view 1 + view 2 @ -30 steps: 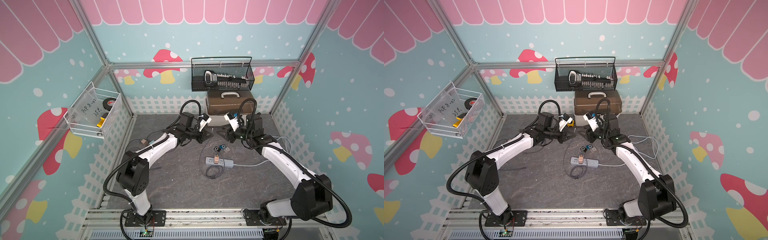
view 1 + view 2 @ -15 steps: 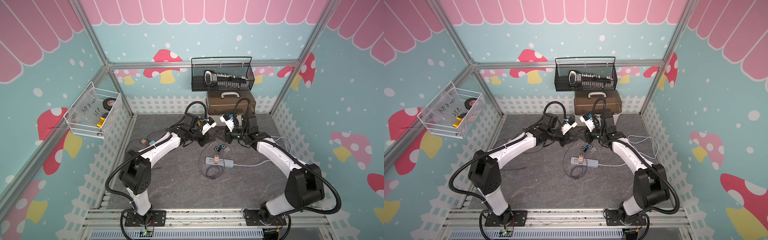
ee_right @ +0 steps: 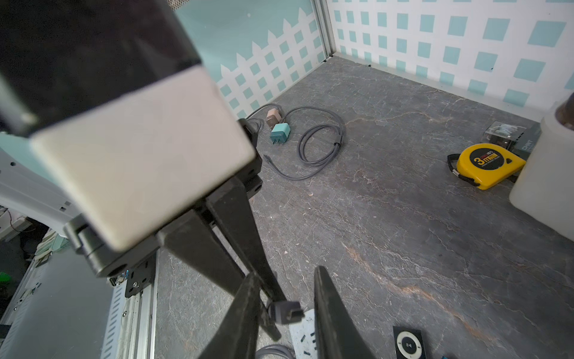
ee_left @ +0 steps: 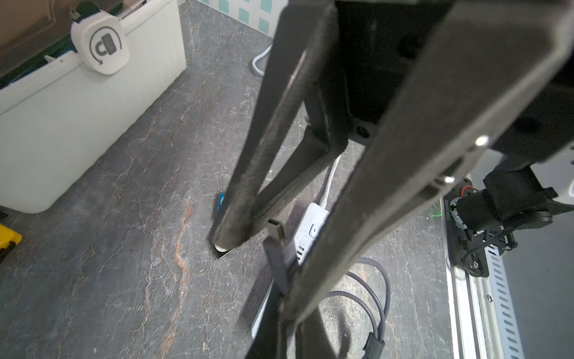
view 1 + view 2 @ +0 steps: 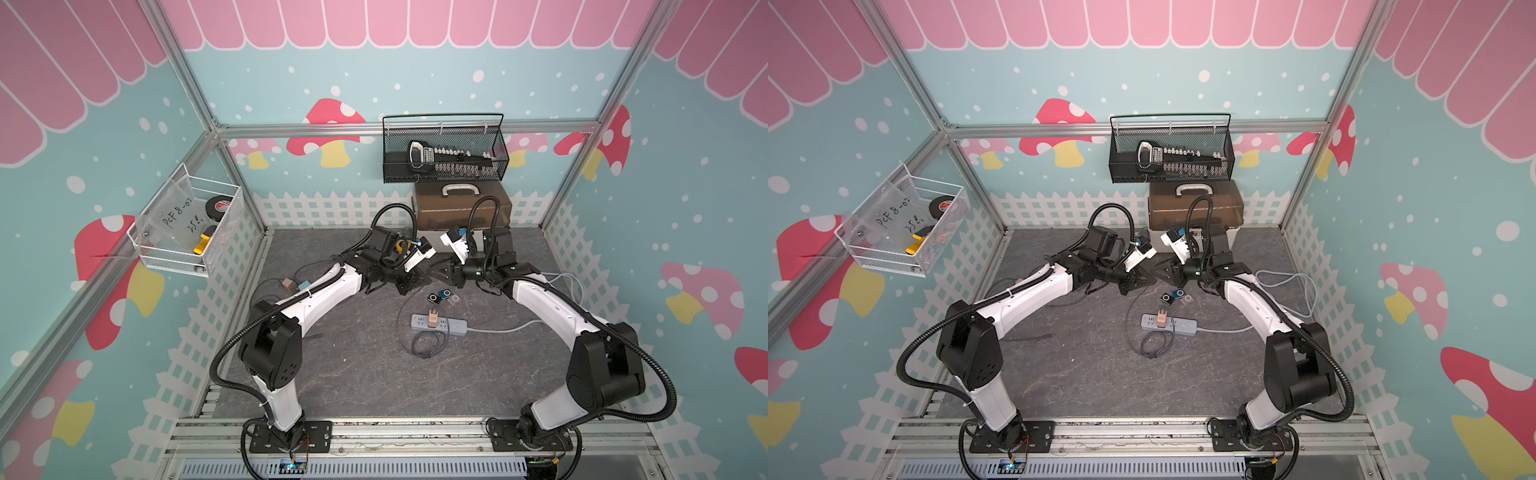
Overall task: Charge mp3
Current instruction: Adjust the charging cable at the center of the board.
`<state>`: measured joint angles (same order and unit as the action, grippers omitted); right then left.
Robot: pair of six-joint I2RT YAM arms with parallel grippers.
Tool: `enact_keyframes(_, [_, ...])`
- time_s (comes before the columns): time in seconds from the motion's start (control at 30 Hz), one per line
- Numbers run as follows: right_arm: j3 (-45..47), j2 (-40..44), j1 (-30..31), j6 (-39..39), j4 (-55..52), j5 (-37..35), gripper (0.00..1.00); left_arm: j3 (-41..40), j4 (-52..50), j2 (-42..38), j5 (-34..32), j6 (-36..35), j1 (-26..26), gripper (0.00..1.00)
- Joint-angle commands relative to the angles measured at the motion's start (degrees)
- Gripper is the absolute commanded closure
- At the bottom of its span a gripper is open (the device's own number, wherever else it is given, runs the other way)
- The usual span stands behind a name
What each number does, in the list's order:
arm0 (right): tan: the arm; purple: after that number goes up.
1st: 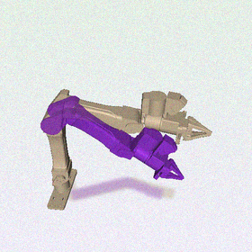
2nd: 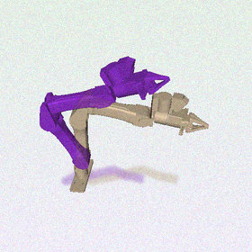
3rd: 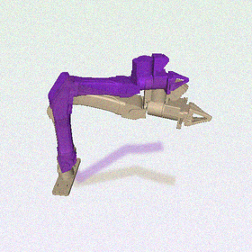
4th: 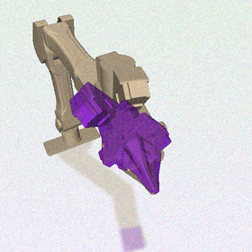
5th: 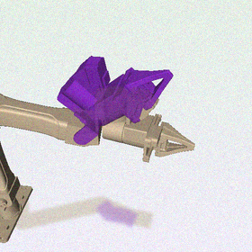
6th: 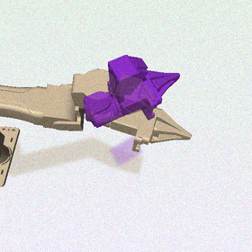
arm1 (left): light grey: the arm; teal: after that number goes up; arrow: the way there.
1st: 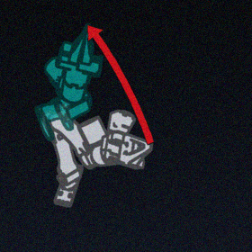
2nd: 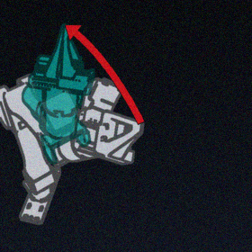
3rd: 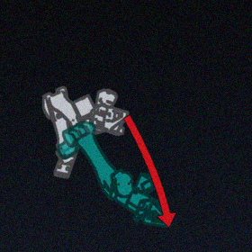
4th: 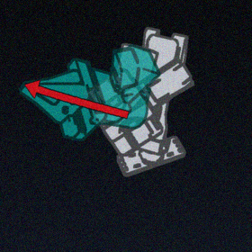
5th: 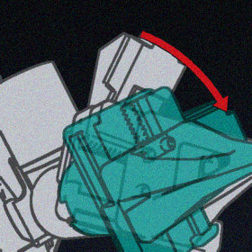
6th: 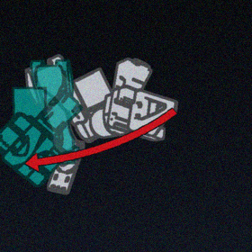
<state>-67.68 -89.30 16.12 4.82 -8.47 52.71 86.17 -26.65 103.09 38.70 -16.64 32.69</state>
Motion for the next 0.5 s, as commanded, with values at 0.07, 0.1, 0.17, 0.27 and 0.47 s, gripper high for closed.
enact_keyframes(0.07, [-1.7,-1.1,-0.2,0.8,-0.8,2.9,0.86,1.6,-1.2,-0.4,-2.0,-3.4,0.5,1.0])
enact_keyframes(0.1, [-1.7,-1.3,-0.2,1.0,-0.8,3.2,0.89,1.6,-1.2,-0.4,-2.4,-3.6,0.5,1.0])
enact_keyframes(0.17, [-1.5,-1.3,-0.2,1.4,-1.0,3.5,0.94,1.6,-1.1,-0.4,-3.8,-3.7,0.4,1.0])
enact_keyframes(0.27, [-1.4,-1.3,-0.2,2.0,-1.3,3.8,1.0,1.5,-0.7,-0.6,-5.3,-3.8,0.4,0.97])
enact_keyframes(0.47, [-1.6,-1.0,-0.3,2.9,-3.1,1.2,1.0,0.2,3.1,-1.4,-8.6,-1.4,0.4,0.71])
